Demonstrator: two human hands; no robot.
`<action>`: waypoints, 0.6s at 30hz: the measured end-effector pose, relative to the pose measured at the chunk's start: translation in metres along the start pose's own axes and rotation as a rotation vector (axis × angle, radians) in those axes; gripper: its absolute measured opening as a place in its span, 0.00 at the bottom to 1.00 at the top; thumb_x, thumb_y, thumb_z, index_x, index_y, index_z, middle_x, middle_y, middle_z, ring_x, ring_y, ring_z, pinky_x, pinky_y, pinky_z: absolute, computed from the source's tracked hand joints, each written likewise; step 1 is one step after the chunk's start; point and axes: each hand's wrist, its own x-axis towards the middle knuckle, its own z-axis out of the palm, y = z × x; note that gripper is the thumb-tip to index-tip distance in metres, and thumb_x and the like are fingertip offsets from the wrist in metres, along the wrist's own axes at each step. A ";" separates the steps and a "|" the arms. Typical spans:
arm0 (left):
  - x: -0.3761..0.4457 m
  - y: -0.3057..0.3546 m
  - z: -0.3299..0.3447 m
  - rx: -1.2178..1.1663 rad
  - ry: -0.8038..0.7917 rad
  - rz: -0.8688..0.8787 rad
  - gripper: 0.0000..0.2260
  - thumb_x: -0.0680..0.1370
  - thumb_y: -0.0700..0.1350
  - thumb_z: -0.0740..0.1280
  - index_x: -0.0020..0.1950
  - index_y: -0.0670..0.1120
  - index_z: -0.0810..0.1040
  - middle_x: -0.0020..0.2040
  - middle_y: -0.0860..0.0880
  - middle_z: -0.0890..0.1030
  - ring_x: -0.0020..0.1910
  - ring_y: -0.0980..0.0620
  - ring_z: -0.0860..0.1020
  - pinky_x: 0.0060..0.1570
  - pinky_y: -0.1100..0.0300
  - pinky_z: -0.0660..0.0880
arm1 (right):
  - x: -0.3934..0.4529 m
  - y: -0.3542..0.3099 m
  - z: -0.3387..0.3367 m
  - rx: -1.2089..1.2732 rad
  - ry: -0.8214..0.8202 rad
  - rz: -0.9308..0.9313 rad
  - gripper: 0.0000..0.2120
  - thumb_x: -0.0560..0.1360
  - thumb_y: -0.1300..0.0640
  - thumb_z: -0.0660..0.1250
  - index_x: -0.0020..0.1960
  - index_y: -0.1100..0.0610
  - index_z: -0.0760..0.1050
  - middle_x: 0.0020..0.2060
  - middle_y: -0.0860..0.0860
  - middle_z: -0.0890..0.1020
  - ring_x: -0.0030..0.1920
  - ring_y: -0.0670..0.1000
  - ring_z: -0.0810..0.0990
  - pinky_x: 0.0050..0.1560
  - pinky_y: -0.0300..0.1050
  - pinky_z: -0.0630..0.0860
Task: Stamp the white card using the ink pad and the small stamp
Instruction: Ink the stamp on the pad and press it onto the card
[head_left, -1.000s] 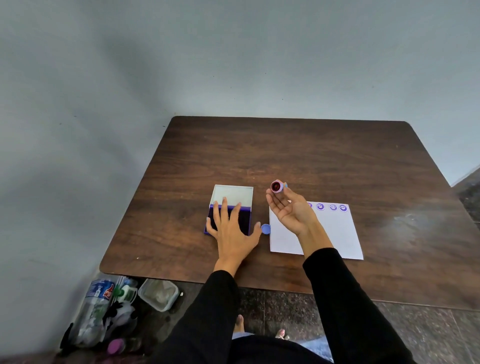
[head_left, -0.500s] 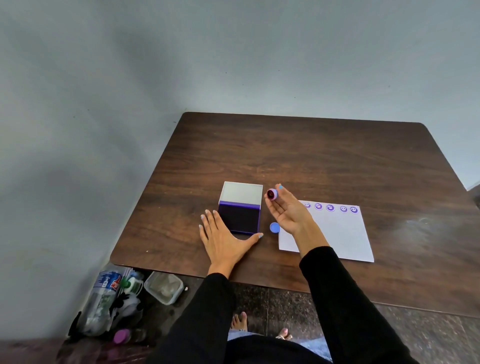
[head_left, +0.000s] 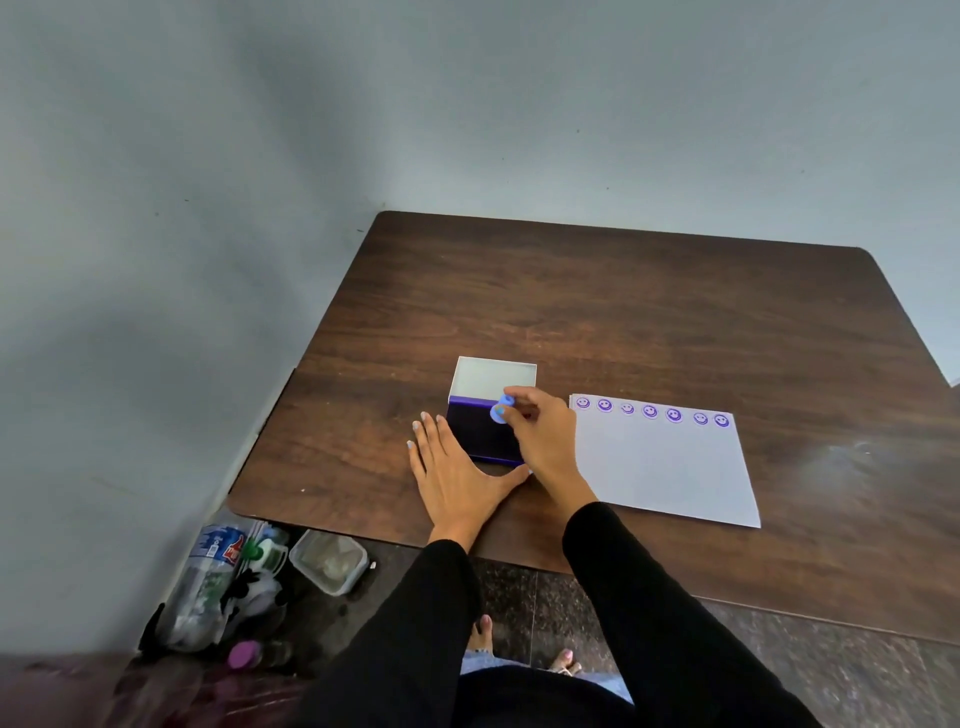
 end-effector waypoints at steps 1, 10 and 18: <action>0.001 0.000 0.000 0.004 -0.001 0.000 0.64 0.53 0.81 0.52 0.77 0.40 0.49 0.79 0.42 0.50 0.78 0.47 0.46 0.75 0.51 0.41 | -0.002 0.000 0.002 -0.035 -0.013 -0.020 0.13 0.74 0.59 0.68 0.58 0.57 0.78 0.53 0.55 0.84 0.54 0.51 0.81 0.57 0.45 0.77; 0.003 -0.003 0.005 0.031 -0.004 0.006 0.53 0.64 0.70 0.65 0.77 0.40 0.50 0.79 0.41 0.51 0.78 0.46 0.46 0.74 0.51 0.39 | -0.013 0.005 0.013 -0.252 -0.066 -0.140 0.14 0.74 0.56 0.68 0.59 0.56 0.78 0.55 0.54 0.83 0.57 0.52 0.79 0.60 0.45 0.73; 0.005 -0.005 0.008 0.021 -0.001 0.017 0.50 0.66 0.66 0.64 0.77 0.39 0.50 0.78 0.41 0.51 0.78 0.46 0.45 0.75 0.50 0.41 | -0.017 0.013 0.018 -0.306 -0.102 -0.165 0.13 0.74 0.56 0.67 0.59 0.55 0.77 0.56 0.54 0.82 0.57 0.52 0.77 0.58 0.40 0.70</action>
